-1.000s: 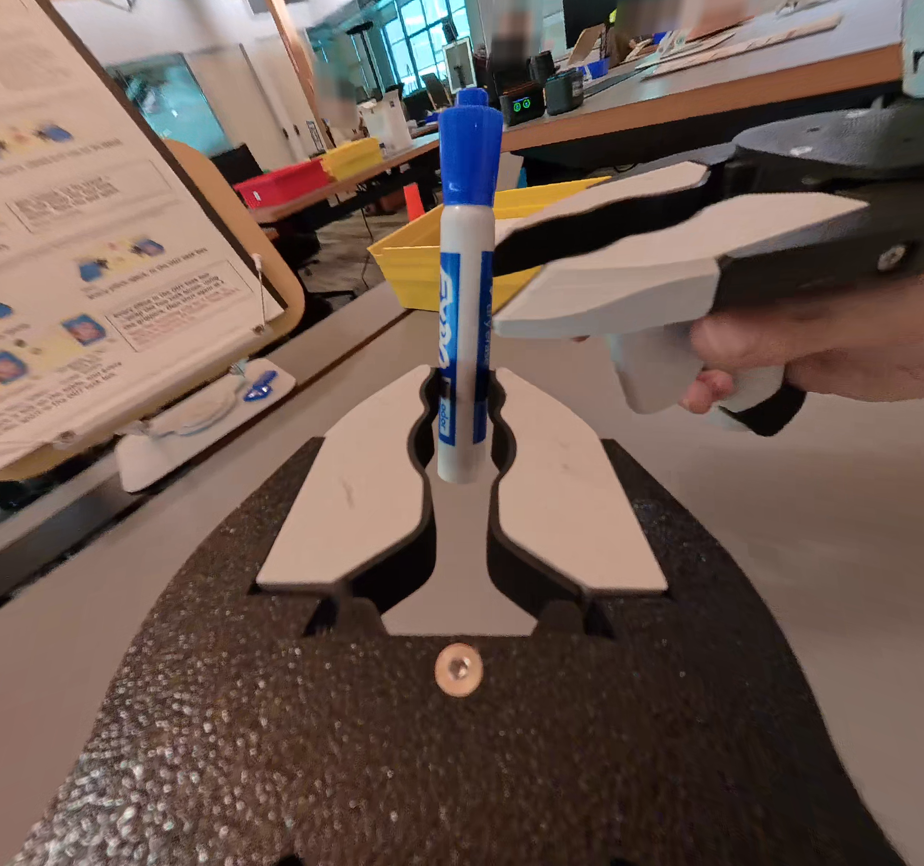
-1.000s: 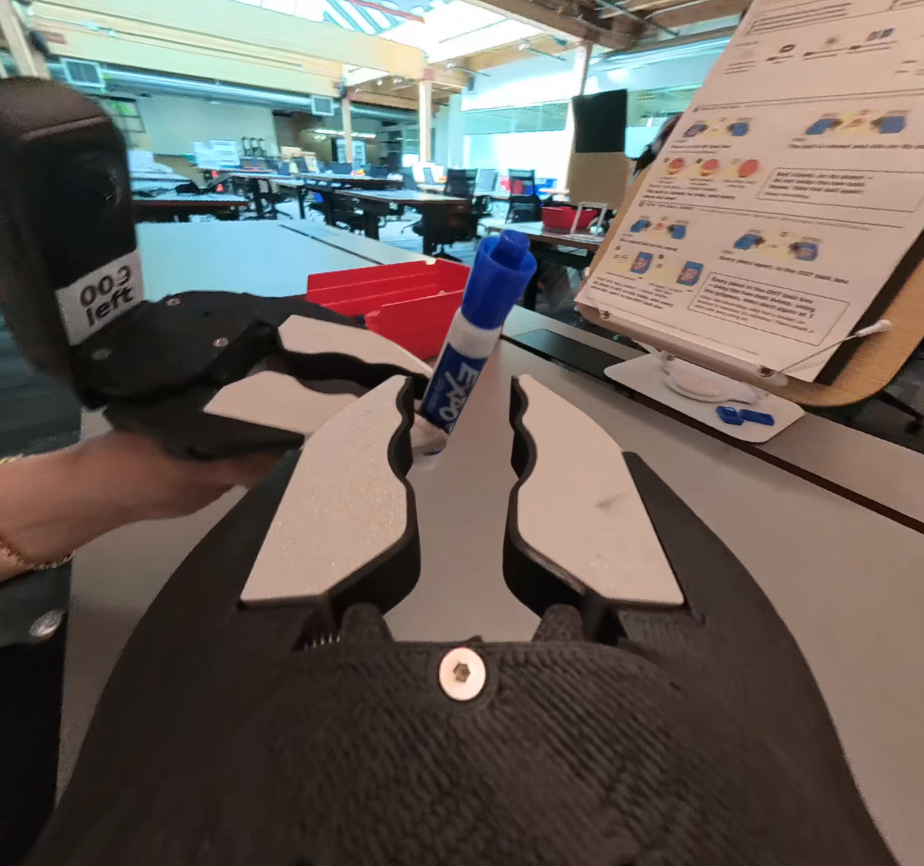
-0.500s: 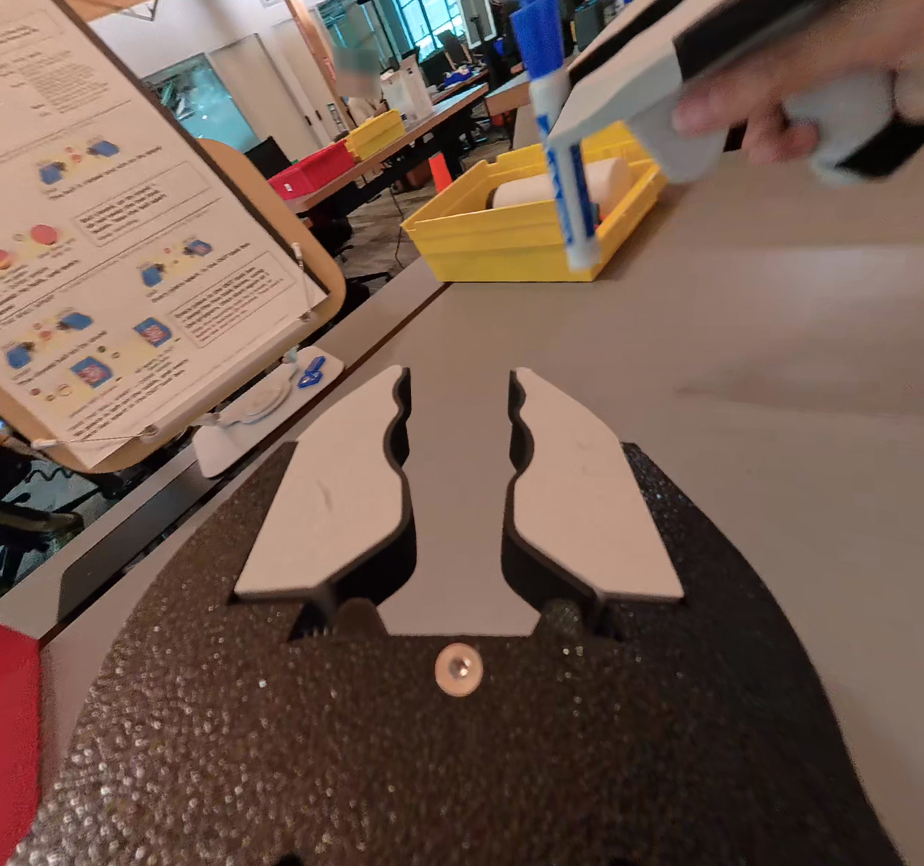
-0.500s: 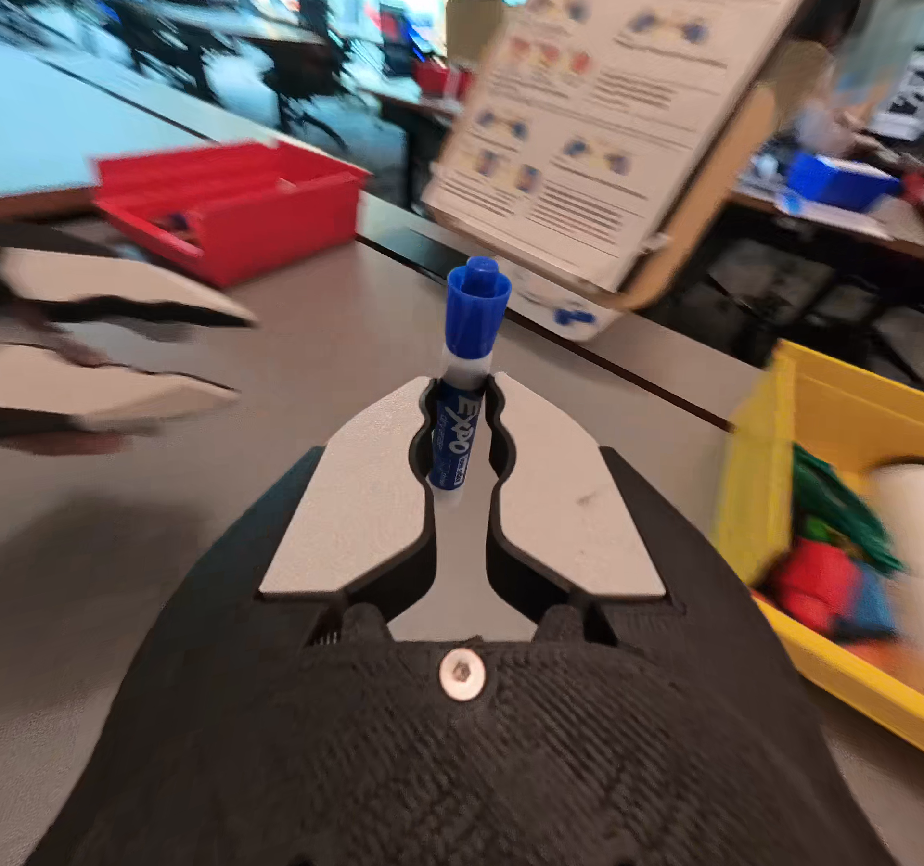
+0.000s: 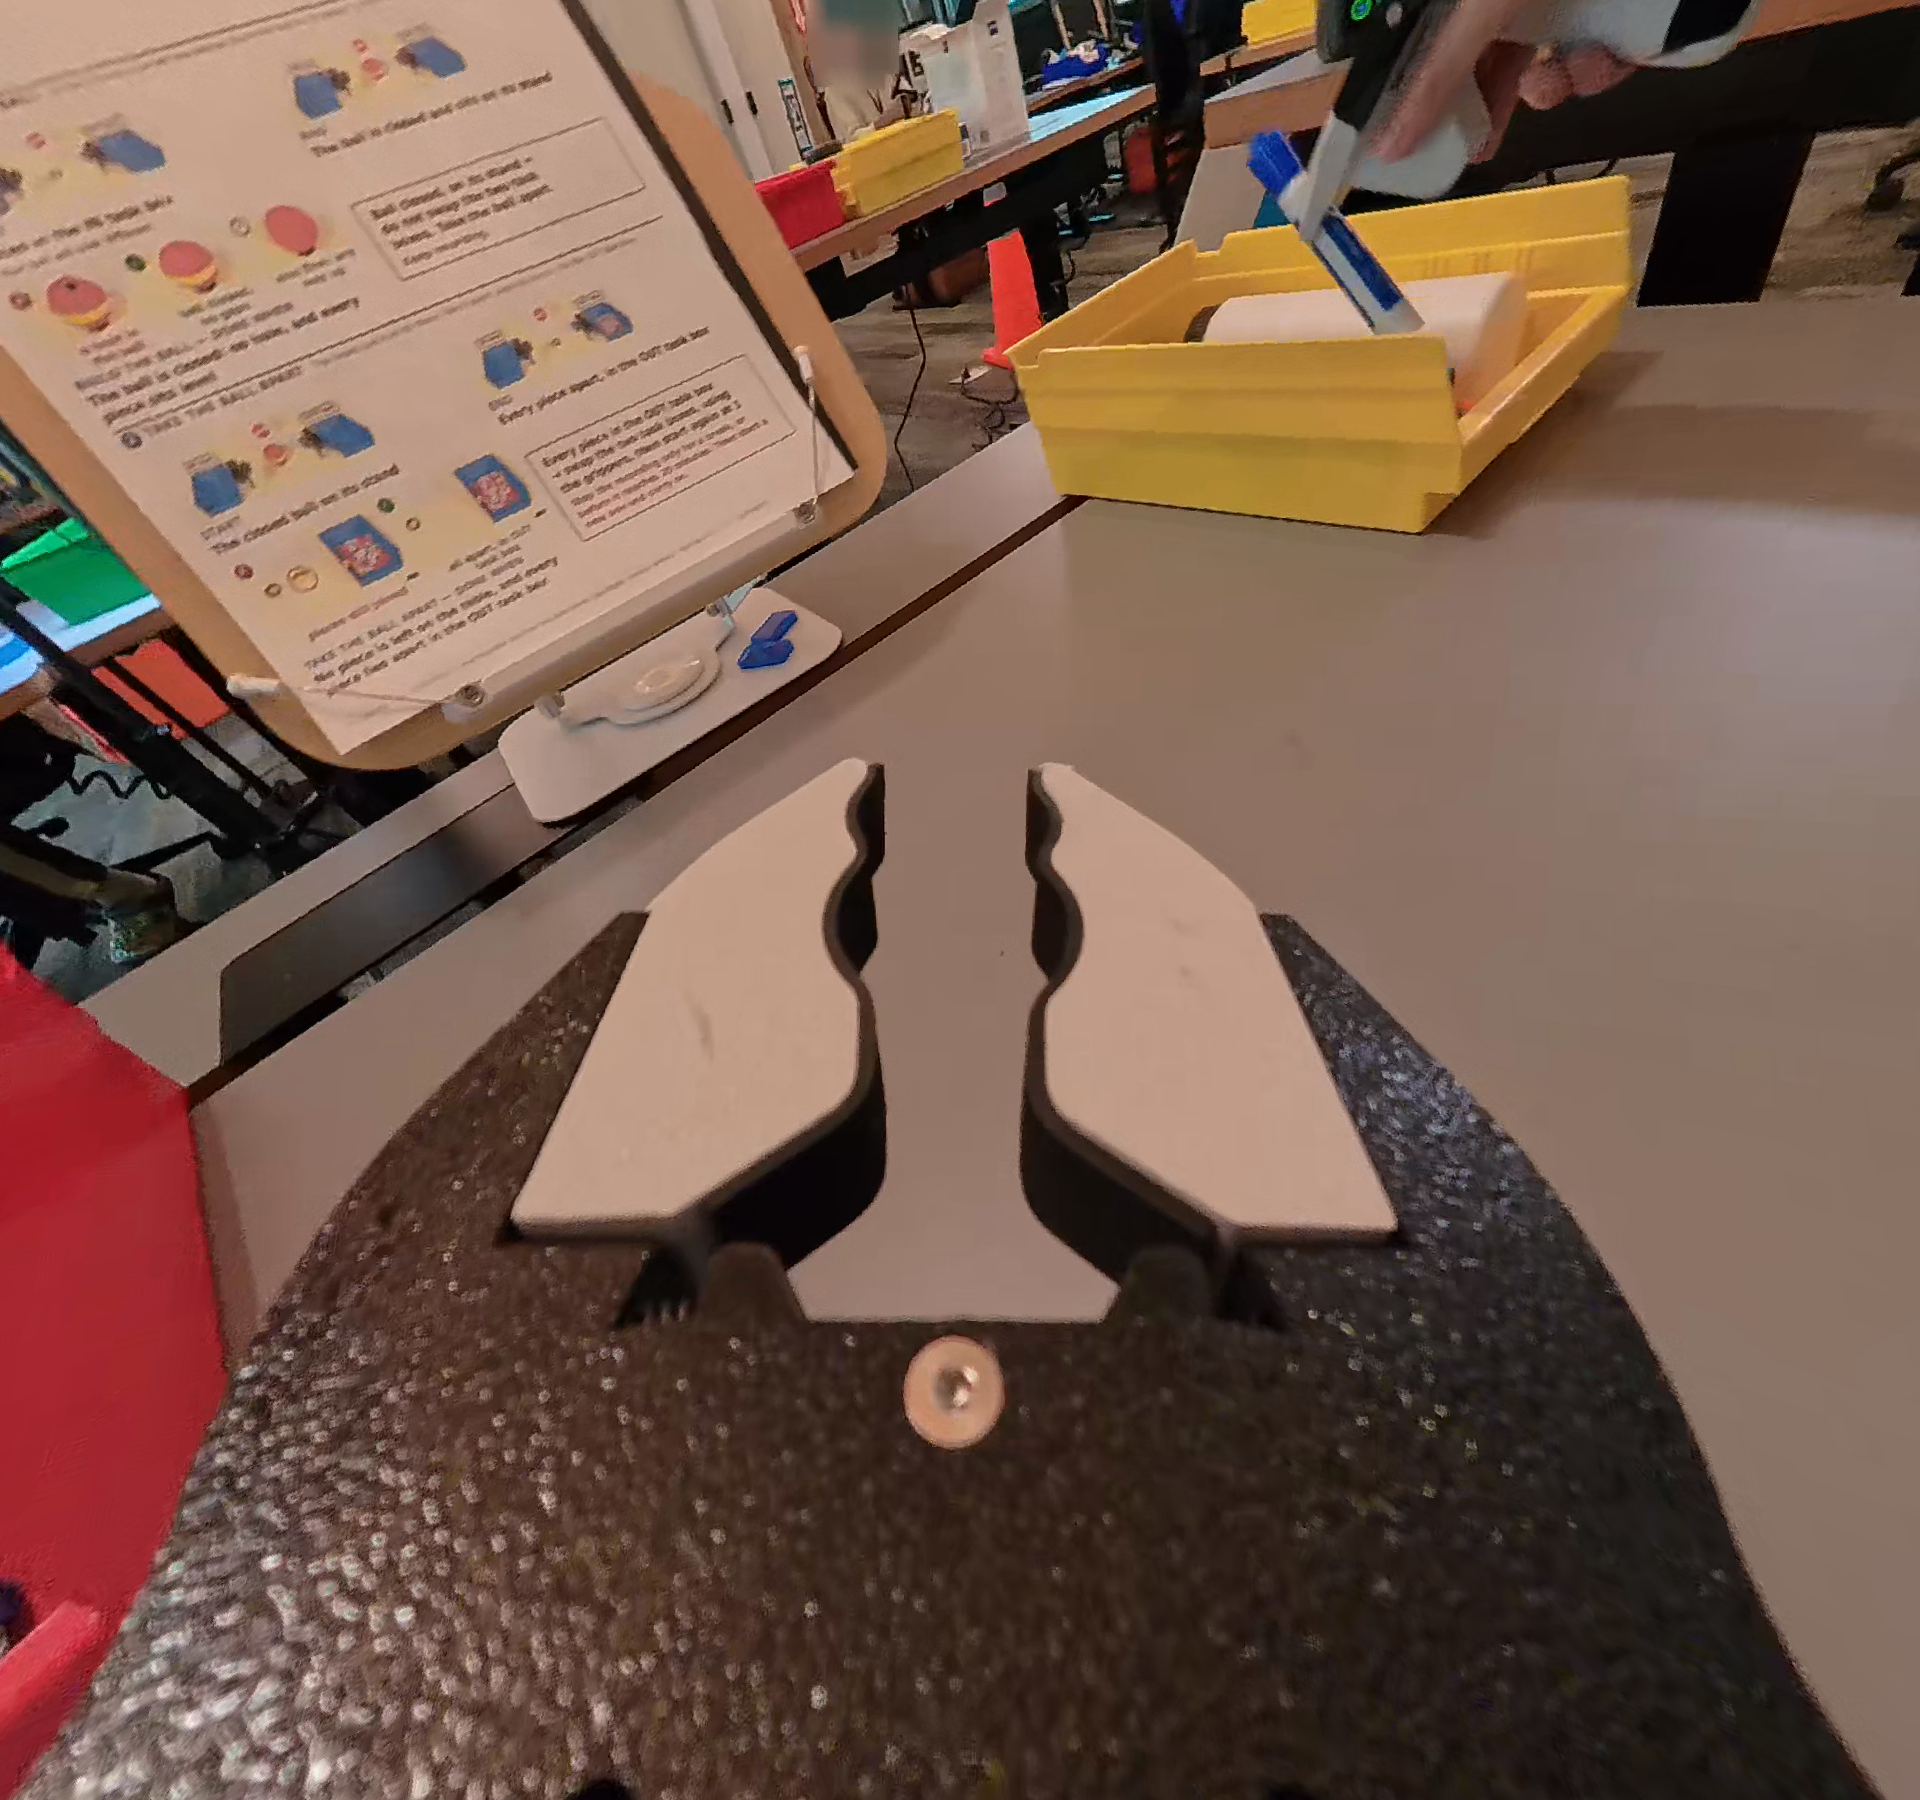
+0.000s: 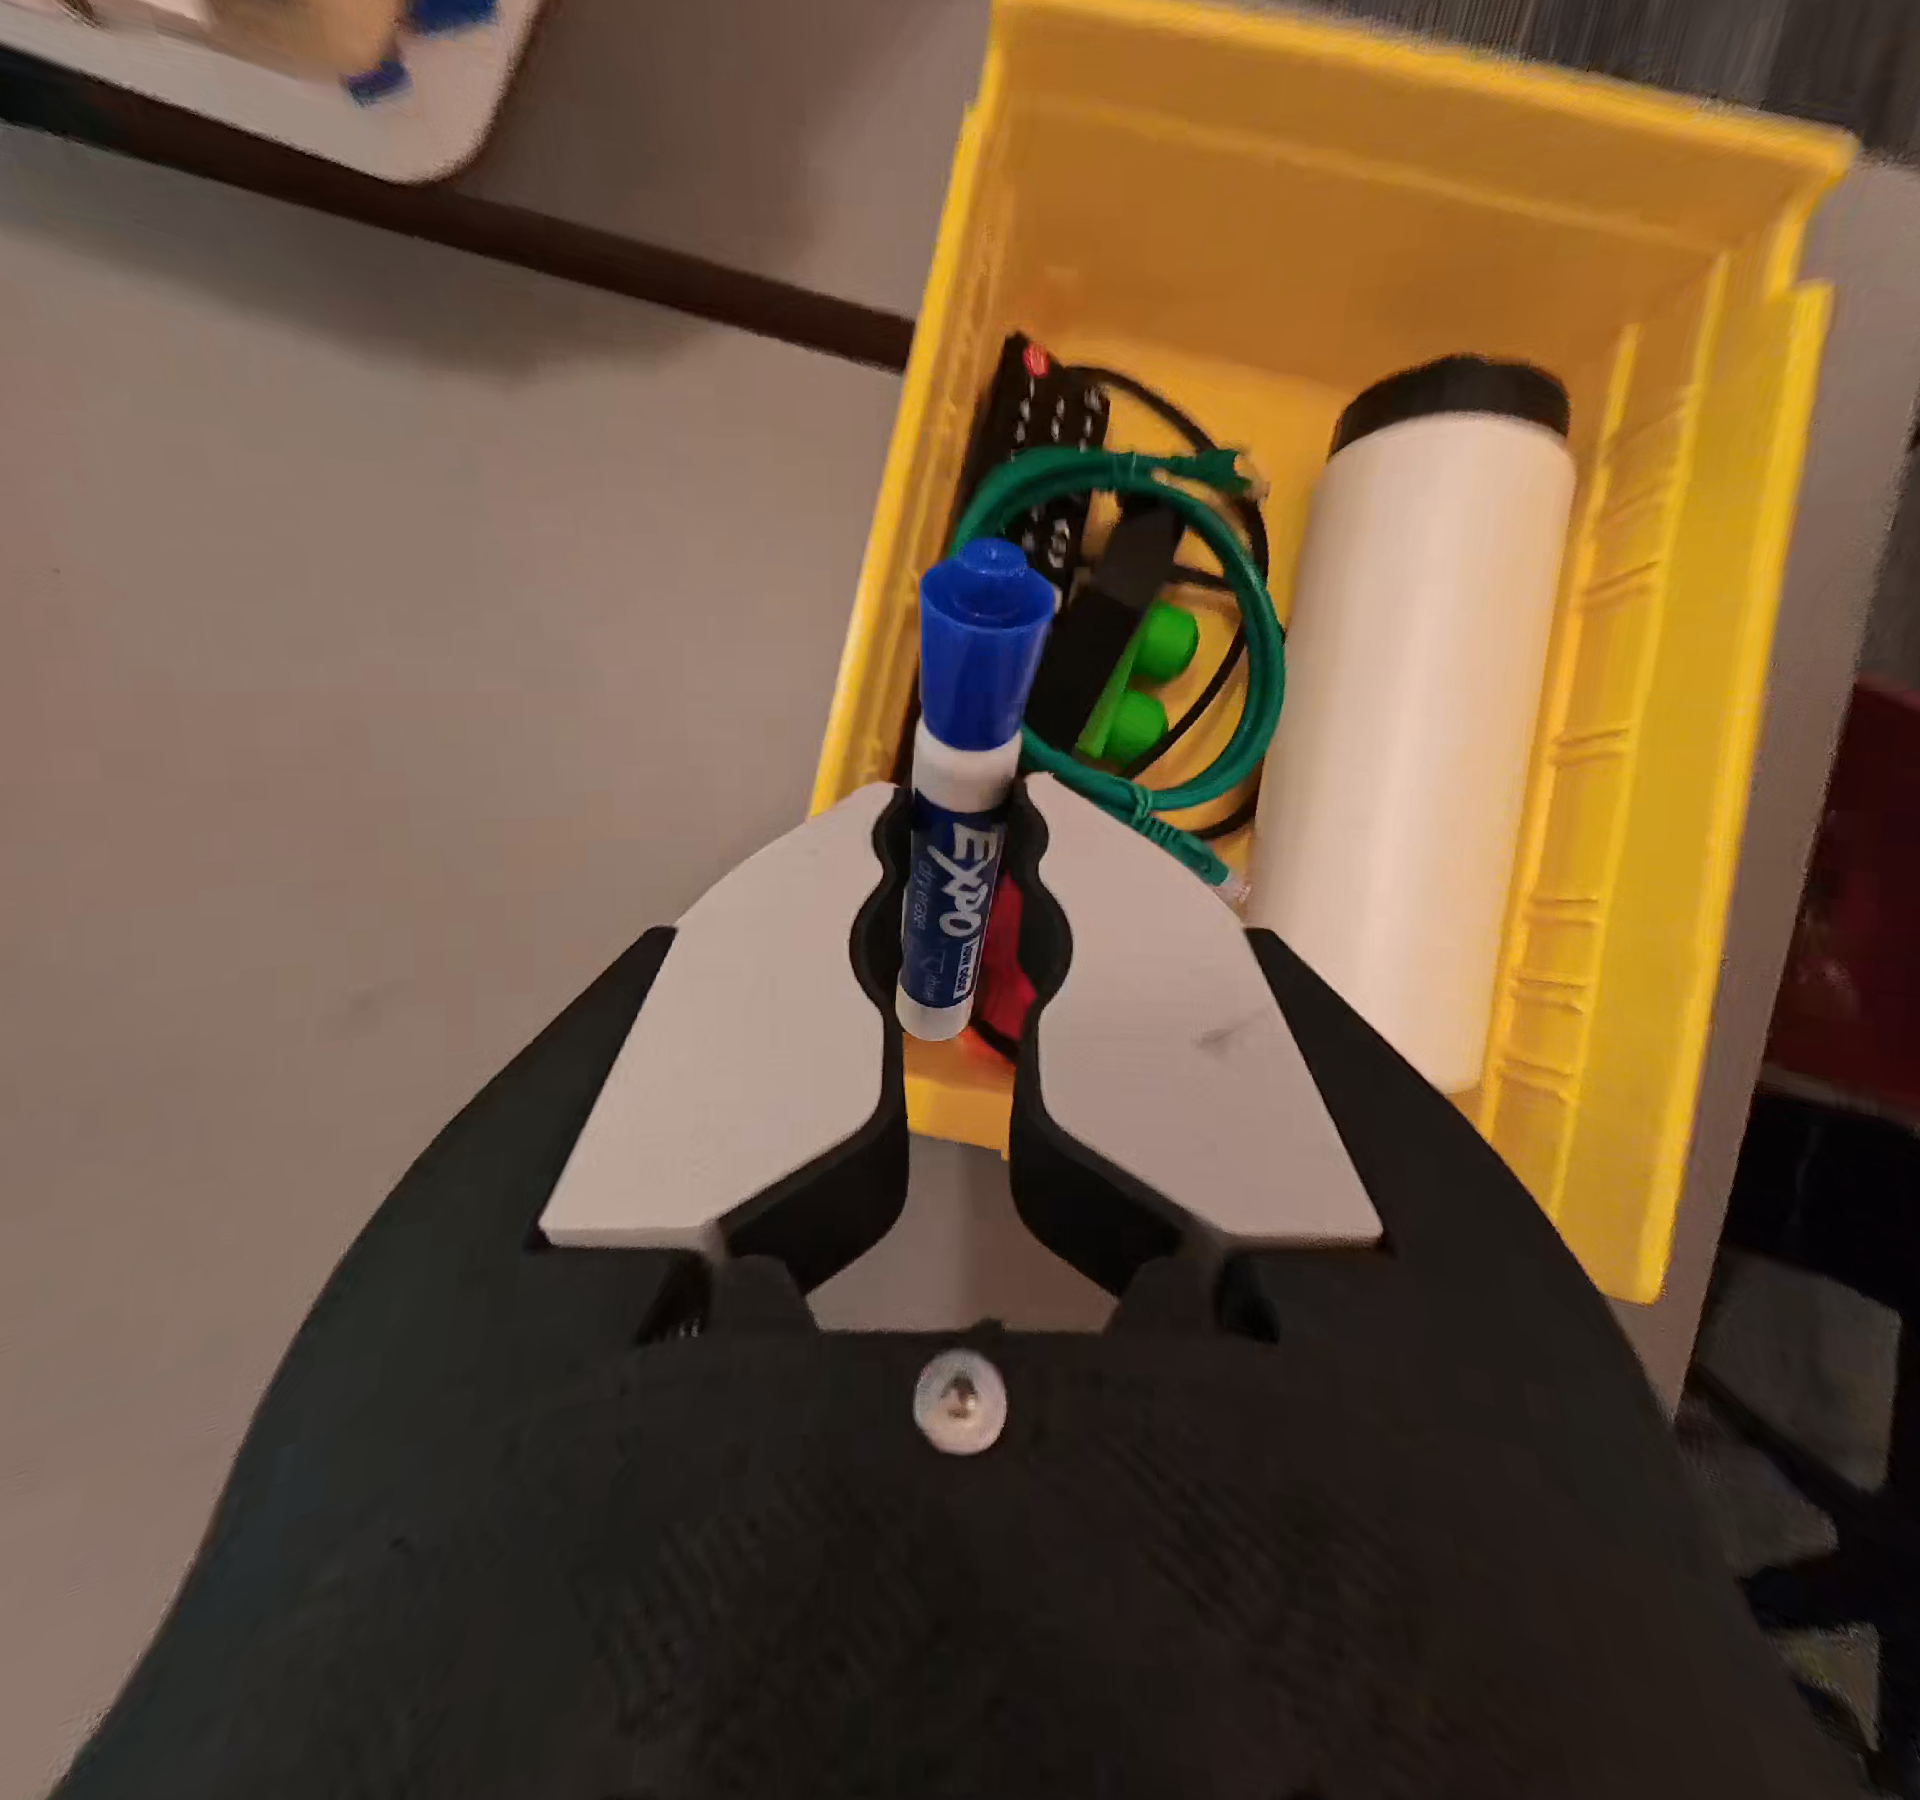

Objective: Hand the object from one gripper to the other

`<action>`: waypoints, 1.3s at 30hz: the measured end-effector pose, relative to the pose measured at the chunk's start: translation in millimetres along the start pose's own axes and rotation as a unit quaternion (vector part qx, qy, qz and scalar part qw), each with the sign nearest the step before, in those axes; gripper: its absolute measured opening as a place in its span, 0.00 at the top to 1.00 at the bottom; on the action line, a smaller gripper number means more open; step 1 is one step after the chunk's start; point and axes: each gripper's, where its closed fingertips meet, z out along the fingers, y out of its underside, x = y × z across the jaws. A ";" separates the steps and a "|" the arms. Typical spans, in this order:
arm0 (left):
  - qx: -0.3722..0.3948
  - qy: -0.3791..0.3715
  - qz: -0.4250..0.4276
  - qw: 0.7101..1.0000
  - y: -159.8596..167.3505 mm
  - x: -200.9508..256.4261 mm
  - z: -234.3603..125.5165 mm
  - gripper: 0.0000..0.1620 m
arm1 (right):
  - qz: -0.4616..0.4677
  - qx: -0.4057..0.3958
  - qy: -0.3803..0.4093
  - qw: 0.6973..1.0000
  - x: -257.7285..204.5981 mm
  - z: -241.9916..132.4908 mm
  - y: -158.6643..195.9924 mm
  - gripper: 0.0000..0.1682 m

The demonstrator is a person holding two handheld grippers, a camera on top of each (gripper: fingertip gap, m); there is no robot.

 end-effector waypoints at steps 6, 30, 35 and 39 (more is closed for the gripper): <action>-0.007 -0.004 -0.044 0.999 13.3 -22.1 -3.9 0.85 | 0.000 -0.101 -0.022 0.995 -3.3 40.4 28.2 0.89; -0.090 -0.184 -0.219 0.954 70.0 -173.8 -86.6 0.69 | -0.145 0.349 -0.097 0.921 -188.2 -56.3 47.9 0.43; -0.224 -0.221 -0.285 0.905 116.3 -261.1 -117.1 0.59 | -0.200 0.349 -0.055 0.914 -196.4 -48.7 63.6 0.43; -0.330 -0.236 -0.343 0.847 163.1 -317.4 -120.0 0.57 | -0.203 0.366 -0.054 0.907 -198.8 -57.0 57.7 0.44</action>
